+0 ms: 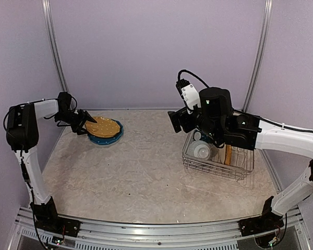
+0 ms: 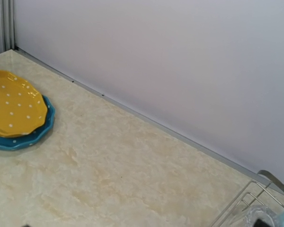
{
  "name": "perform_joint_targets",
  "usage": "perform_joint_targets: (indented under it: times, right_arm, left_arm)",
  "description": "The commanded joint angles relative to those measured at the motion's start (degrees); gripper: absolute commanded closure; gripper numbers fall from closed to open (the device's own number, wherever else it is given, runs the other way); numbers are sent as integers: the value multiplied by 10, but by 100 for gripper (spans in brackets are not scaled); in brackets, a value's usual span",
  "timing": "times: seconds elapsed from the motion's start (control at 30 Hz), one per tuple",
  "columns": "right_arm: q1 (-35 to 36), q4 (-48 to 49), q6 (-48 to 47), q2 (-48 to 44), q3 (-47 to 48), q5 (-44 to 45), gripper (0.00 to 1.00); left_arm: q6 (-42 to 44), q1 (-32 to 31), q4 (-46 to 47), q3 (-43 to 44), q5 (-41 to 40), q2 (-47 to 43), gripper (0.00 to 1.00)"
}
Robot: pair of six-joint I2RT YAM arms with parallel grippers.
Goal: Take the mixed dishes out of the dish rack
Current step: Place the plate on the plate.
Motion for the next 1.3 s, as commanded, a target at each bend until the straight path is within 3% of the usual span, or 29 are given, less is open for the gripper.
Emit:
perform_joint_targets:
  times: [0.0, 0.4, 0.5, 0.57, 0.73, 1.1, 1.27]
  right_arm:
    - [-6, 10, 6, -19, -9, -3, 1]
    - [-8, 9, 27, -22, -10, 1, 1]
    - [-11, -9, 41, -20, -3, 40, 0]
    - [-13, -26, 53, -18, 5, 69, 0]
    - [-25, -61, 87, -30, 12, 98, 0]
    - [-42, -266, 202, -50, 76, 146, 0]
    - [-106, -387, 299, -61, 85, 85, 0]
  left_arm:
    - [23, -22, -14, 31, -6, 14, 33]
    - [46, -24, -56, 62, -56, 27, 21]
    - [49, -24, -58, 62, -66, 24, 17]
    - [51, -24, -58, 61, -73, 19, 9]
    - [51, -24, -58, 61, -84, 10, 8]
    - [50, -41, -23, 26, -60, -73, 8]
    - [58, -88, -19, 14, -65, -118, 8]
